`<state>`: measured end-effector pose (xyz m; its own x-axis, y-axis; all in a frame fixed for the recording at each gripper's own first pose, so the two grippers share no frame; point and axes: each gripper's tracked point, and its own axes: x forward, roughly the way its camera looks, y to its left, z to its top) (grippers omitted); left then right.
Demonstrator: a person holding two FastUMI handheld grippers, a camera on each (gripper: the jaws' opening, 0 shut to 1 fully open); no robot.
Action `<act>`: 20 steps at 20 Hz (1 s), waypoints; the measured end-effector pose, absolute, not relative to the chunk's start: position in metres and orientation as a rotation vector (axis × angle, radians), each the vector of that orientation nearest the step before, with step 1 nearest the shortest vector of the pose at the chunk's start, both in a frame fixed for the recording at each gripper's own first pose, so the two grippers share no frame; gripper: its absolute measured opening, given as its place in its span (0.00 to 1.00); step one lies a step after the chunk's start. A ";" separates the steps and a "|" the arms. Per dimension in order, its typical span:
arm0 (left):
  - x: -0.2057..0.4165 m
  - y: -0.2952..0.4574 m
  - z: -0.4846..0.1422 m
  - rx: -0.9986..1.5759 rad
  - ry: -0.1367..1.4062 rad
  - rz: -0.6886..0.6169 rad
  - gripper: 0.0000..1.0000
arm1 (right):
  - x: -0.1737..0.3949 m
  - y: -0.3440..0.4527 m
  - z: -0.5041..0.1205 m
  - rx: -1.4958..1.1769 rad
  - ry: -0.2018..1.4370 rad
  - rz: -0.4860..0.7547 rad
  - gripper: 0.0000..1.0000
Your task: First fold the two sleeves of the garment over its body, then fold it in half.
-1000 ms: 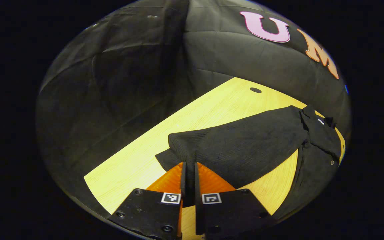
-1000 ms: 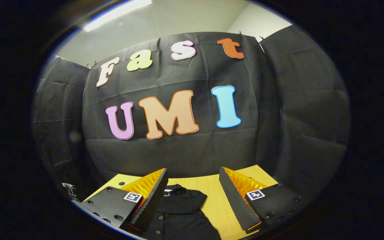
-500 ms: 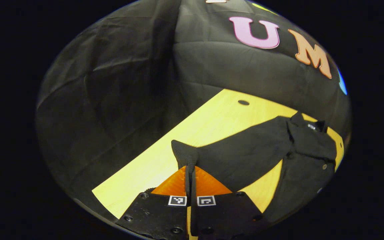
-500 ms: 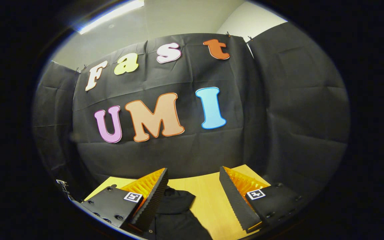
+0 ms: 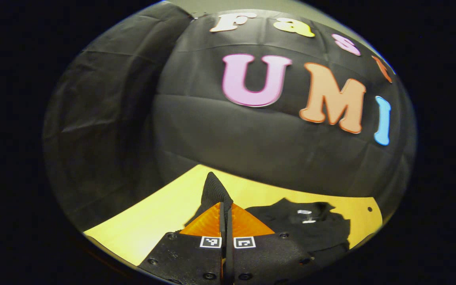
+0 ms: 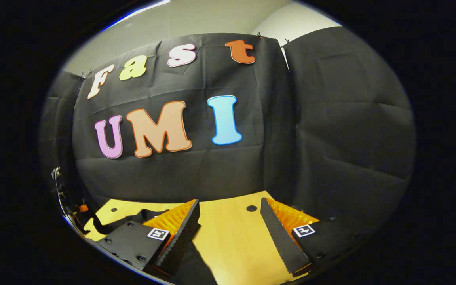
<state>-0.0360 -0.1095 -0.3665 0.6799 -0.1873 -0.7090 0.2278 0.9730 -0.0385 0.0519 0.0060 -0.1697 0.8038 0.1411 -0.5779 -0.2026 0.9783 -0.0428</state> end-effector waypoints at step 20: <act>-0.247 -0.457 -0.484 0.022 1.105 -0.804 0.88 | 0.044 -0.072 -0.218 -0.062 0.746 0.109 0.98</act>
<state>-0.2469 -0.4569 -0.4836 0.2033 -0.5659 -0.7990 0.5863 0.7239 -0.3636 0.0444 -0.0723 -0.2185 0.7290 0.0772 -0.6802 -0.1214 0.9925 -0.0174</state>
